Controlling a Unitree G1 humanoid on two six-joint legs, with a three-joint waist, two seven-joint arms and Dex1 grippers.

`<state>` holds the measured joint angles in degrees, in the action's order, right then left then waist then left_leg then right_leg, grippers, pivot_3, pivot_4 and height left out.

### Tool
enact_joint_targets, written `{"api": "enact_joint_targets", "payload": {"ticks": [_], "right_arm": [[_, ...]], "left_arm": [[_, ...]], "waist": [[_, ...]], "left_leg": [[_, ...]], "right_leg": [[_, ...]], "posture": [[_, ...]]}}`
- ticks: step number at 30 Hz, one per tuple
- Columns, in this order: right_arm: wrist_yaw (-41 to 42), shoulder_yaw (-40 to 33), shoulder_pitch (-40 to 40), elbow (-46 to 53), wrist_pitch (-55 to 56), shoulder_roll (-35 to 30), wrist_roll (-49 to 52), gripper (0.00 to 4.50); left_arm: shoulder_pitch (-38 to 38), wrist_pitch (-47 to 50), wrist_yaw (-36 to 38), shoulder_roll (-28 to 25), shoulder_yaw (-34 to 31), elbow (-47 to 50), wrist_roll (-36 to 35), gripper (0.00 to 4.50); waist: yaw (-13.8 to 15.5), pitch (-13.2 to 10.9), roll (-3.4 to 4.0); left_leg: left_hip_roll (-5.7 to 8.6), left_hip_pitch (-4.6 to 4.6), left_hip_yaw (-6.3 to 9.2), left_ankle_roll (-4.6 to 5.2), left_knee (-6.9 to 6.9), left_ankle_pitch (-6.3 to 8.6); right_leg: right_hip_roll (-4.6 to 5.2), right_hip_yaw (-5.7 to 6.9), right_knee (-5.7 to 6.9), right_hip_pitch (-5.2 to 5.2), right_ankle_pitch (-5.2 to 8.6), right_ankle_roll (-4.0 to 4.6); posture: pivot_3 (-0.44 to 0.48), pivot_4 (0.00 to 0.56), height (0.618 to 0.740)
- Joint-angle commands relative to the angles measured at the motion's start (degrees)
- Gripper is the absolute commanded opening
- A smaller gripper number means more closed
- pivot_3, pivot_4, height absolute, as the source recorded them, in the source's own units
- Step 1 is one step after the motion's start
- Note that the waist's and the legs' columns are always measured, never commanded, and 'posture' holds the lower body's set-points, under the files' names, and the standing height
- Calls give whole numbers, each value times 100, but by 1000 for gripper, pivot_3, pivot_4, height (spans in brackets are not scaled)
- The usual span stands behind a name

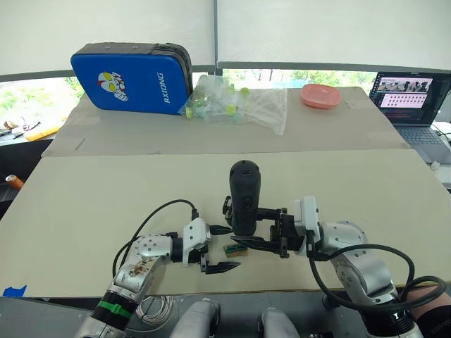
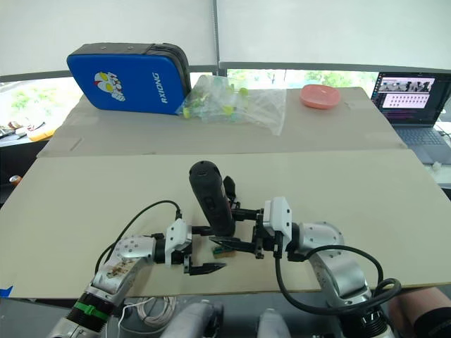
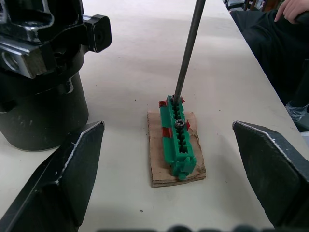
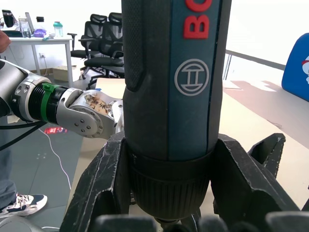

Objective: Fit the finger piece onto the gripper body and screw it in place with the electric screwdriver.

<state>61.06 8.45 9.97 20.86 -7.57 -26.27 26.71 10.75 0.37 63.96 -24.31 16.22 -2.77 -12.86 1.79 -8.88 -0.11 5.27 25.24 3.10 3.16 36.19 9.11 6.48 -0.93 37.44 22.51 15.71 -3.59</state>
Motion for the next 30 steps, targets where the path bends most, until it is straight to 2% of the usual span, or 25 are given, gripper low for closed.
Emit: {"api": "enact_joint_targets", "payload": {"ticks": [1, 30], "right_arm": [[-2, -72, 46, 223, 140, 26, 157, 1908], [96, -176, -19, 239, 117, -19, 394, 1908]], "left_arm": [[-93, 138, 5, -9, 139, -69, 68, 4500], [-120, 147, 9, -16, 148, -55, 74, 4500]], "waist": [[0, 0, 0], [1, 0, 0]], "left_leg": [[0, 0, 0, 0, 0, 0], [0, 0, 0, 0, -2, 0]], "right_leg": [[0, 0, 0, 0, 0, 0], [2, 0, -2, 0, 0, 0]], "posture": [[0, 150, 740], [0, 150, 740]]}}
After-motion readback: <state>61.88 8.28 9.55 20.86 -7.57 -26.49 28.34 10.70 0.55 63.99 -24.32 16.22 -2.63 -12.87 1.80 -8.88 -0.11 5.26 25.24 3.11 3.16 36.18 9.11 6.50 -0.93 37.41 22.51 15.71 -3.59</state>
